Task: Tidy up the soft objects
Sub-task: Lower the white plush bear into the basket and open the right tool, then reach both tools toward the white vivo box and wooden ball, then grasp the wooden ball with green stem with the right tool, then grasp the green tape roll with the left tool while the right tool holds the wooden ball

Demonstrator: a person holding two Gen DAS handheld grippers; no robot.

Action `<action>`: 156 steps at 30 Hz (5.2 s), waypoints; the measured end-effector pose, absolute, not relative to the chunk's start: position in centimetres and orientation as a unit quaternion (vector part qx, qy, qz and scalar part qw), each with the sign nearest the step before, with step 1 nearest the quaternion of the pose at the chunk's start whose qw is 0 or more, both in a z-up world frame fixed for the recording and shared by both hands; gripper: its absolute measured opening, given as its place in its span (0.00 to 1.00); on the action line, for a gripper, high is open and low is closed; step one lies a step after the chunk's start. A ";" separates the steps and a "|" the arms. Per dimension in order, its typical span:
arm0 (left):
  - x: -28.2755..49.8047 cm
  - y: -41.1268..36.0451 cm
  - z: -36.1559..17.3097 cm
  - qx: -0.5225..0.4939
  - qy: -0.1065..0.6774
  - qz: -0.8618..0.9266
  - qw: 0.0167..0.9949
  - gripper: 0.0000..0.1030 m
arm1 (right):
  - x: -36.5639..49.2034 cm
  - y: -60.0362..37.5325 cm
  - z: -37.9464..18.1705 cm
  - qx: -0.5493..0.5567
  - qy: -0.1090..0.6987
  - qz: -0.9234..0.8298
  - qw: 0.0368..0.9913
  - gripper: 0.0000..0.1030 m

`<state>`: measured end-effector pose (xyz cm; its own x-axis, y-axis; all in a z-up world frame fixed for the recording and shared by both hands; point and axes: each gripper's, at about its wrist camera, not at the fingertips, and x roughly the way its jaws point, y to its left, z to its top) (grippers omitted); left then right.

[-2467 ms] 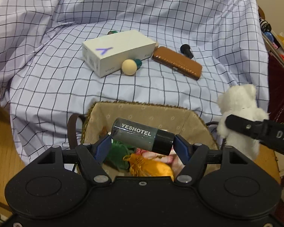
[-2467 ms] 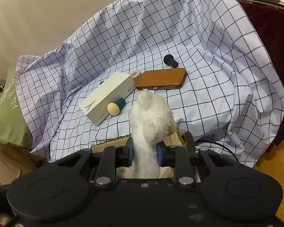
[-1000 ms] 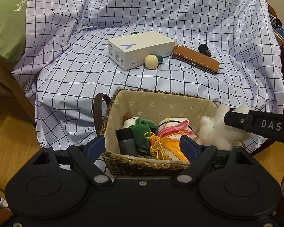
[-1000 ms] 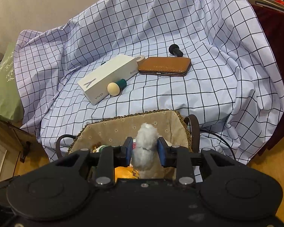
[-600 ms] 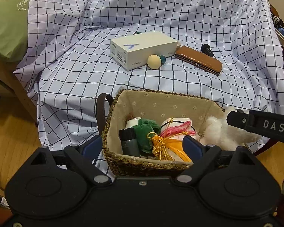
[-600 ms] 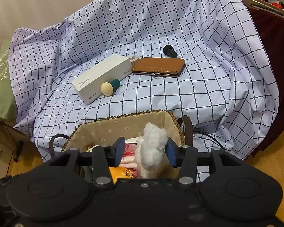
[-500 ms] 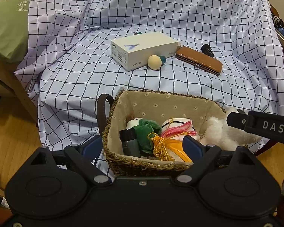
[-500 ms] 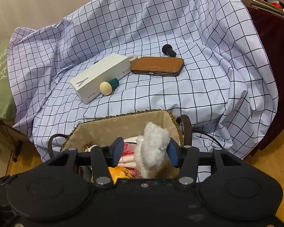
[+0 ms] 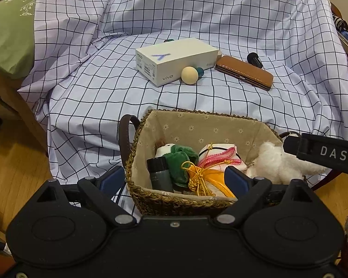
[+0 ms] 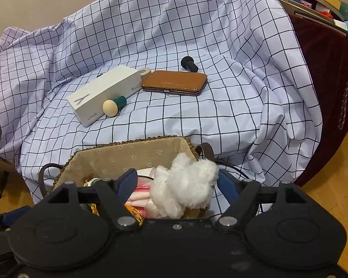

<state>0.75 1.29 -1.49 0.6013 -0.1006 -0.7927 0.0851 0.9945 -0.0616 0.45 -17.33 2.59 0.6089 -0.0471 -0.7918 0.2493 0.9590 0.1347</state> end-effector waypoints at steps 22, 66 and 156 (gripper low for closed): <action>0.6 1.3 -0.7 0.001 0.419 -0.053 0.906 0.88 | 0.2 -18.1 2.8 0.130 0.424 -0.088 0.892 0.78; 14.6 2.4 -0.9 0.007 0.423 -0.049 0.905 0.92 | 17.2 -15.6 -0.2 0.044 0.425 0.056 0.903 0.78; 39.5 2.3 -5.2 -0.001 0.517 0.014 0.856 0.93 | 21.1 -17.2 -4.5 0.137 0.395 0.014 0.908 0.57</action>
